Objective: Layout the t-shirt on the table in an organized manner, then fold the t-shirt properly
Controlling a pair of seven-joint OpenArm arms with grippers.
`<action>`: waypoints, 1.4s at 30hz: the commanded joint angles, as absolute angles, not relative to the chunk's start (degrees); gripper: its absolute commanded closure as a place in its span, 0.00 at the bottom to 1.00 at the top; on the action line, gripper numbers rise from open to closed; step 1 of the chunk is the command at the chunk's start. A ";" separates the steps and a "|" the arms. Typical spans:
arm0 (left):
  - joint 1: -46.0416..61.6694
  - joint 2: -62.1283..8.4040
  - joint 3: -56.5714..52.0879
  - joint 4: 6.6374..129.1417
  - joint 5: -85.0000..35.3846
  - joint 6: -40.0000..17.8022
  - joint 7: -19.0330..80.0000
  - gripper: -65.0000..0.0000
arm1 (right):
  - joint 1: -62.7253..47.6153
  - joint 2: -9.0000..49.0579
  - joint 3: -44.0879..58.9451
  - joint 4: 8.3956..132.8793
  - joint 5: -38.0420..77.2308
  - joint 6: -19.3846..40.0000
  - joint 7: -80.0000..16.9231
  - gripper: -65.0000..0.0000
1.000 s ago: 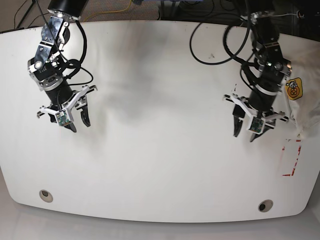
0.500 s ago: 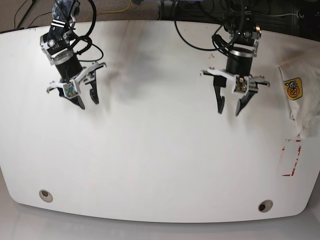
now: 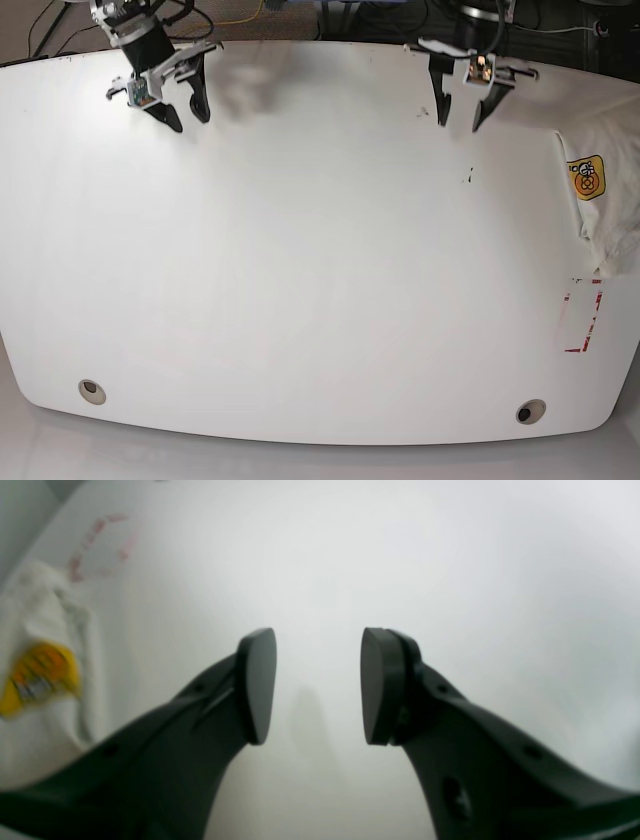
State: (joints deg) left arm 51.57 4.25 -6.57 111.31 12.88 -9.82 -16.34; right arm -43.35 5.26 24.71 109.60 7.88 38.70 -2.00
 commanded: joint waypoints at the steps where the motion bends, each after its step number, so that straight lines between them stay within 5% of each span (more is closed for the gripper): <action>1: 55.34 3.21 -6.46 112.48 12.35 -8.92 -19.65 0.60 | -46.81 5.14 25.10 112.04 10.68 38.55 -0.48 0.62; 23: 77.58 0.31 -6.46 108.00 12.35 -8.84 -20.70 0.60 | -69.23 1.27 28.97 111.43 13.41 40.00 -0.22 0.62; 33: 72.13 0.04 -6.46 90.33 12.35 -8.92 -20.70 0.60 | -70.46 1.71 26.33 100.44 10.33 40.00 -0.13 0.62; 42: 59.47 -2.51 -6.37 69.85 12.35 -8.92 -20.88 0.60 | -60.79 4.18 19.38 81.98 2.86 40.00 0.57 0.62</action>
